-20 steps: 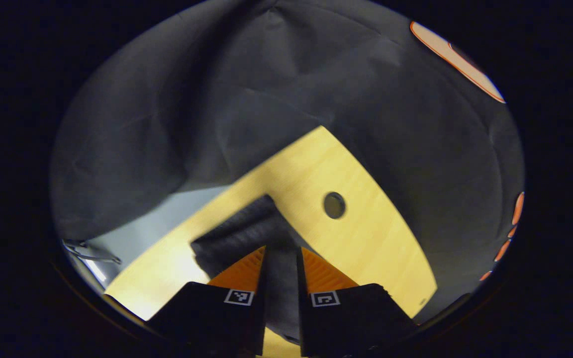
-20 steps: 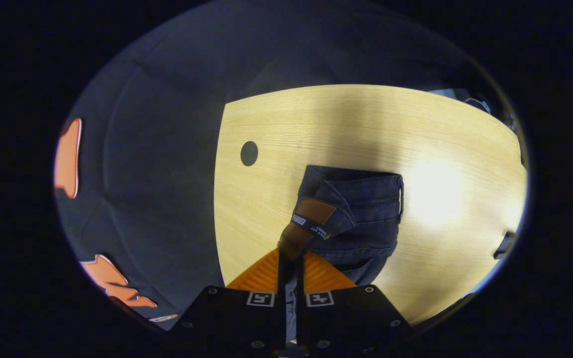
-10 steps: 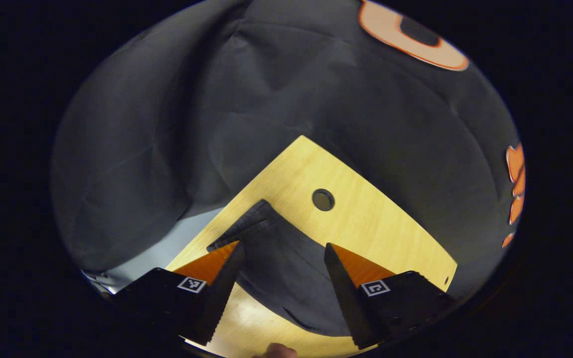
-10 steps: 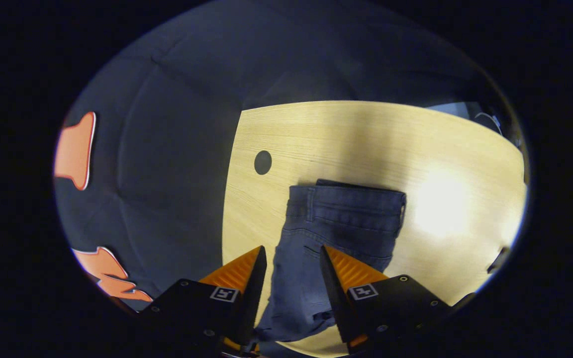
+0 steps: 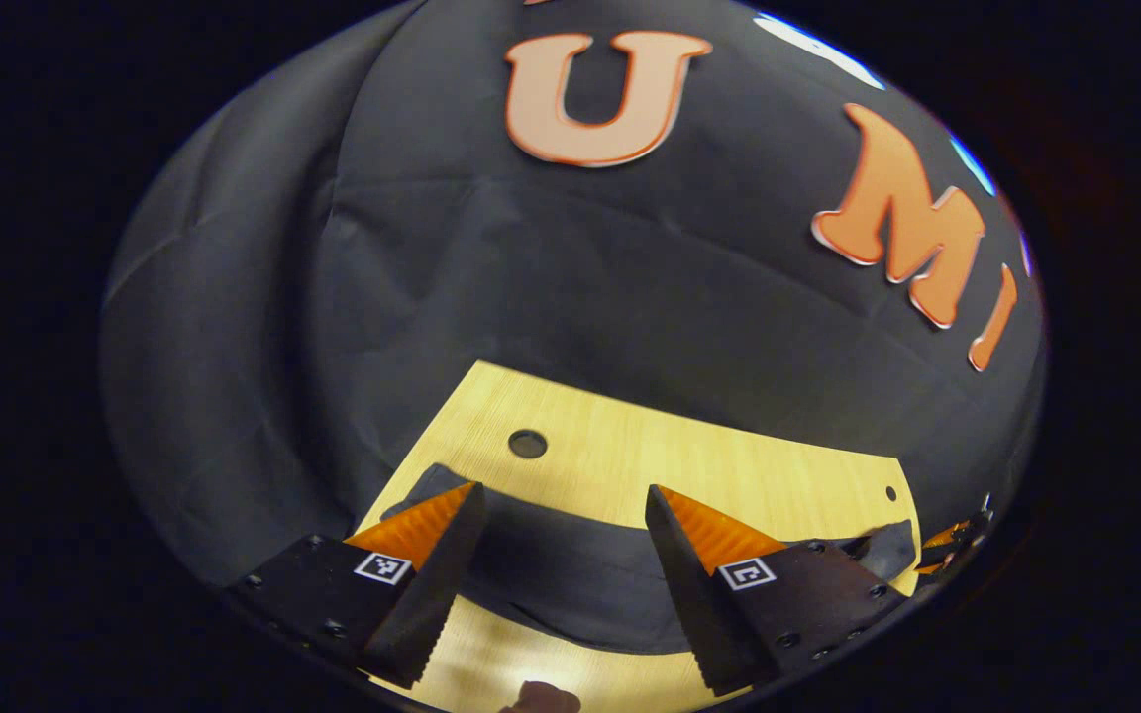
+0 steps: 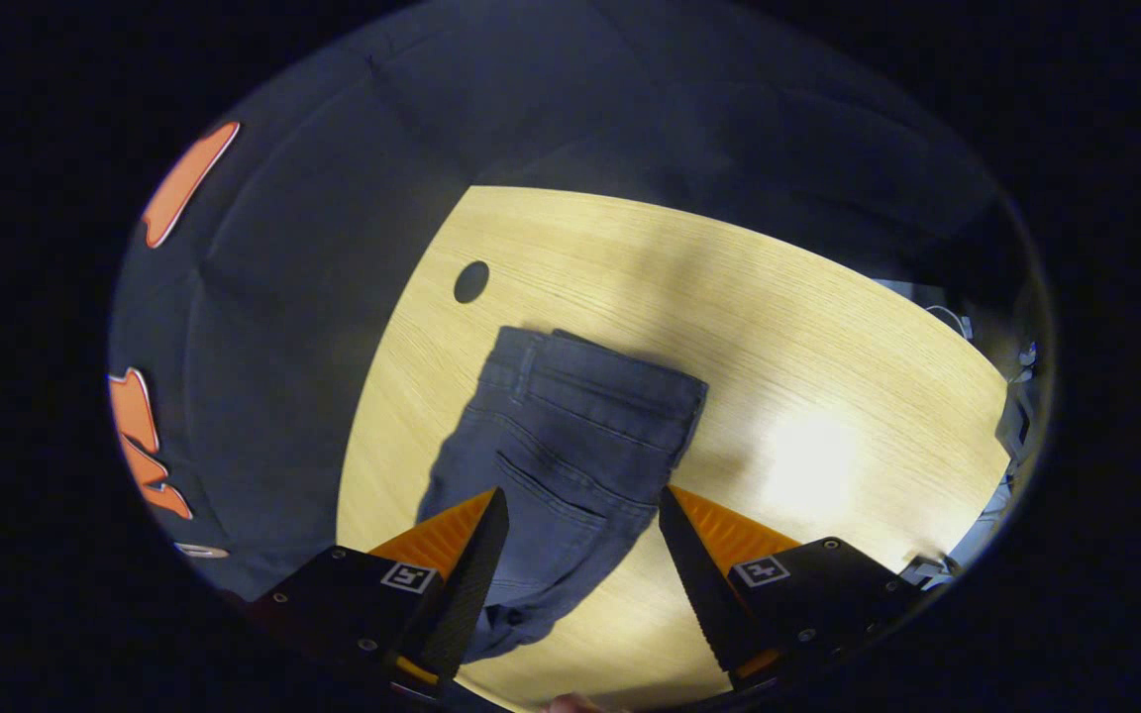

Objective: Grasp the waist and the cuffs of the jeans and fold them to make the two legs overlap; first hold the waist and fold one-third of the jeans toward the cuffs, then hold the cuffs and fold the remaining one-third in the same direction to finish folding.

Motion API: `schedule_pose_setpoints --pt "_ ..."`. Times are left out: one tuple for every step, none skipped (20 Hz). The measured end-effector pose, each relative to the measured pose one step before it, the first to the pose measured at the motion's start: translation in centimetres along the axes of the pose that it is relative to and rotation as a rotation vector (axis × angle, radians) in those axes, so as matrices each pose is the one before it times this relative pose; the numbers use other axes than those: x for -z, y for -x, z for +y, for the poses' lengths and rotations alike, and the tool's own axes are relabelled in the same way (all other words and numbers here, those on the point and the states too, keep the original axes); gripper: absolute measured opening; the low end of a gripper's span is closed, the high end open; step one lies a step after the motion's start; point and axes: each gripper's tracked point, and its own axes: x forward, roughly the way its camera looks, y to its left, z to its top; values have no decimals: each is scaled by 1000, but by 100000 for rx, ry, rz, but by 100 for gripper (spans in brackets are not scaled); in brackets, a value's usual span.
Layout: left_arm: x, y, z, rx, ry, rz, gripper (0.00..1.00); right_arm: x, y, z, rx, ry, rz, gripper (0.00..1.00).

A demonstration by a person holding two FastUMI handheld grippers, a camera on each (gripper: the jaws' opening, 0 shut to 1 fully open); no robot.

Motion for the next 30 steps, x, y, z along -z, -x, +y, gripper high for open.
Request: schedule_pose_setpoints --pt "-525 1035 -969 2453 -2271 -3323 96 258 -398 -368 962 1299 -374 95" --pt "-664 855 -593 1467 -1646 -3600 96 142 -367 -232 513 829 -395 96" --pt "-544 549 -391 1893 -2075 -4084 96 91 -472 -211 623 879 -123 96" --pt "-745 558 75 201 -2339 -5336 96 133 -322 -57 897 852 -127 96" --pt "-966 707 -461 300 -2429 -5708 96 -19 -455 -47 552 1302 -460 96" --pt "-786 791 -403 -244 -1974 -4366 96 -28 -449 -40 899 765 -612 96" --pt "-852 862 -424 -64 -3089 -4370 96 -94 -458 89 340 735 -664 96" --pt "-961 849 -265 -988 -3076 -4053 96 -28 -399 -32 914 317 -609 96" --pt "-852 785 -674 -368 -2456 -3741 96 42 -292 44 219 653 -372 96" --pt "-1047 968 -602 -113 -1849 -4161 96 27 -202 -61 865 766 -609 96" --pt "-1190 912 -347 -80 -765 -5259 96 174 -268 -1 407 1053 -160 96" --pt "-1548 798 -561 598 -399 -6194 96 54 -585 -26 859 847 8 96" --pt "-878 814 -560 367 -540 -3824 96 305 -399 55 311 822 649 96" --pt "-849 918 -378 -1327 -2116 -2909 91 310 -340 4 416 131 663 96" --pt "-338 724 -358 -1355 -2120 -1289 95 131 -288 70 -42 -51 -60 96" --pt "-17 461 -501 -103 -2235 -353 93 -130 -38 -92 364 56 -1165 96" --pt "146 -124 -476 -234 -1418 918 95 61 -94 116 -24 906 -408 96" --pt "236 -101 -445 141 642 1000 93 -324 104 -57 232 1039 -1550 95" --pt "426 128 -577 1134 2118 1776 94 20 -63 -103 425 1699 -1044 95" --pt "604 405 -793 1430 2167 2181 94 -68 -266 58 -31 2301 -2260 93" --pt "1276 1088 -754 751 1550 2667 94 395 -313 344 -845 2377 256 79" --pt "1025 336 -459 216 882 2667 95 -309 -47 409 29 272 -3748 66" --pt "989 -5 -524 368 322 2392 95 -224 -9 709 -1392 -453 -2369 52" --pt "472 162 -374 37 -473 1381 94 -367 234 624 -1625 1887 -5278 37" --pt "417 53 -160 166 -224 1203 95 -11 282 192 -720 3162 -2623 22" --pt "270 218 -128 345 -316 1170 93 71 -158 329 -556 672 -1187 17" --pt "275 64 128 235 -249 450 94 -590 1226 322 -738 -1109 -2472 14" --pt "183 26 152 213 -88 427 94 -320 440 688 -2641 521 -2458 11" --pt "198 -33 155 634 758 273 94 -417 834 -37 -2720 310 -3341 11" --pt "200 -213 189 773 701 380 94 -464 763 96 -1763 922 -3330 10"
